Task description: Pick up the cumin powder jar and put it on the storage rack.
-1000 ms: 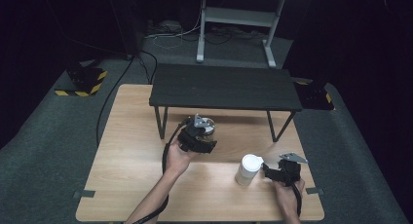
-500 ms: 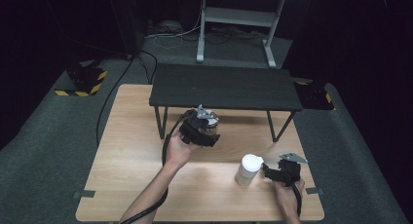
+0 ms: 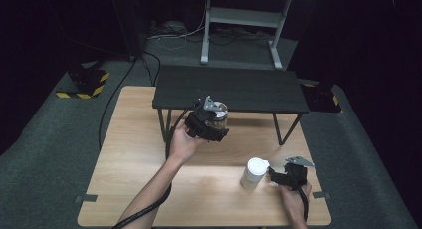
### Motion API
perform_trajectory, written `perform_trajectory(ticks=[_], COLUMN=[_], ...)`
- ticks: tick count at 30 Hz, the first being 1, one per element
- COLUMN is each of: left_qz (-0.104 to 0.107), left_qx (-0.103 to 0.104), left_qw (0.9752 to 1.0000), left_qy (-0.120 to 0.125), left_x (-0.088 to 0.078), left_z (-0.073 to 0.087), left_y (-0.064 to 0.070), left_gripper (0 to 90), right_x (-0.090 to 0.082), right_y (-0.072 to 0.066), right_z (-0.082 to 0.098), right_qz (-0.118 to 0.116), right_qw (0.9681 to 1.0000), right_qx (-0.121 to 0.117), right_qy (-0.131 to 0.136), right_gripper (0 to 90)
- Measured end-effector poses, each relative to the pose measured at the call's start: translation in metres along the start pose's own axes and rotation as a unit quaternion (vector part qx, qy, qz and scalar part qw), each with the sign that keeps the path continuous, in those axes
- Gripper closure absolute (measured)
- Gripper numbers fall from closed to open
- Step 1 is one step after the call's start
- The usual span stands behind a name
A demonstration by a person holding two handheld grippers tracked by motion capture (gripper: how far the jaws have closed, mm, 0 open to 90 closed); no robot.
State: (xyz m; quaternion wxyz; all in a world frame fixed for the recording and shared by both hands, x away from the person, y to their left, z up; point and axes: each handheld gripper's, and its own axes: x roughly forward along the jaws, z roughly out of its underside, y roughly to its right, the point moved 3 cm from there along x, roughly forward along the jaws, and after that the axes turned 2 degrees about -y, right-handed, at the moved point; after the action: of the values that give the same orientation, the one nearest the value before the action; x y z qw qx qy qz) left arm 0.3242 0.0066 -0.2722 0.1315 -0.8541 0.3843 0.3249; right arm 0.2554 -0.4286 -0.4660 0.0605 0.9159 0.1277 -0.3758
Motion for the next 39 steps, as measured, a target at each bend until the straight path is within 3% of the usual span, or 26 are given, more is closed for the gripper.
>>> perform_trajectory(ticks=[14,15,16,17,18,19,20,22,25,26,28,29,39], left_qz=[-0.017,-0.020,-0.020,-0.027,-0.027,-0.047,-0.047,-0.058,-0.066,-0.069,-0.074,-0.069,-0.097], left_qx=[-0.009,-0.055,-0.055,-0.024,-0.024,-0.087,-0.087,-0.094,-0.087,-0.095,-0.095,-0.057,-0.078], left_qw=[0.9998,0.9972,0.9972,0.9992,0.9992,0.9913,0.9913,0.9902,0.9918,0.9904,0.9904,0.9959,0.9922], left_qy=[0.011,0.047,0.047,0.019,0.019,0.087,0.087,0.085,0.066,0.072,0.068,0.012,-0.001], left_x=[-0.018,-0.014,-0.014,-0.020,-0.020,-0.006,-0.006,-0.005,-0.006,-0.003,-0.002,-0.009,0.008], left_z=[-0.024,-0.019,-0.019,-0.028,-0.028,-0.018,-0.018,-0.023,-0.032,-0.031,-0.033,-0.046,-0.053], left_y=[-0.015,-0.011,-0.011,-0.019,-0.019,-0.009,-0.009,-0.013,-0.021,-0.020,-0.022,-0.035,-0.047], left_gripper=[31.9,31.9,31.9,31.9,31.9,31.9,31.9,31.9,31.9,31.9,31.9,31.9,31.9], right_x=[0.000,0.000,0.000,0.000,0.000,0.000,0.000,0.000,0.000,0.000,0.000,0.000,0.000], right_y=[0.000,0.000,0.000,0.000,0.000,0.000,0.000,0.000,0.000,0.000,0.000,0.000,0.000], right_z=[0.000,0.000,0.000,0.000,0.000,0.000,0.000,0.000,0.000,0.000,0.000,0.000,0.000], right_qz=[0.000,0.000,0.000,0.000,0.000,0.000,0.000,0.000,0.000,0.000,0.000,0.000,0.000], right_qw=[1.0000,1.0000,1.0000,1.0000,1.0000,1.0000,1.0000,1.0000,1.0000,1.0000,1.0000,1.0000,1.0000], right_qx=[0.000,0.000,0.000,0.000,0.000,0.000,0.000,0.000,0.000,0.000,0.000,0.000,0.000], right_qy=[0.000,0.000,0.000,0.000,0.000,0.000,0.000,0.000,0.000,0.000,0.000,0.000,0.000], right_gripper=[10.1,10.1,10.1,10.1,10.1,10.1,10.1,10.1,10.1,10.1,10.1,10.1,10.0])
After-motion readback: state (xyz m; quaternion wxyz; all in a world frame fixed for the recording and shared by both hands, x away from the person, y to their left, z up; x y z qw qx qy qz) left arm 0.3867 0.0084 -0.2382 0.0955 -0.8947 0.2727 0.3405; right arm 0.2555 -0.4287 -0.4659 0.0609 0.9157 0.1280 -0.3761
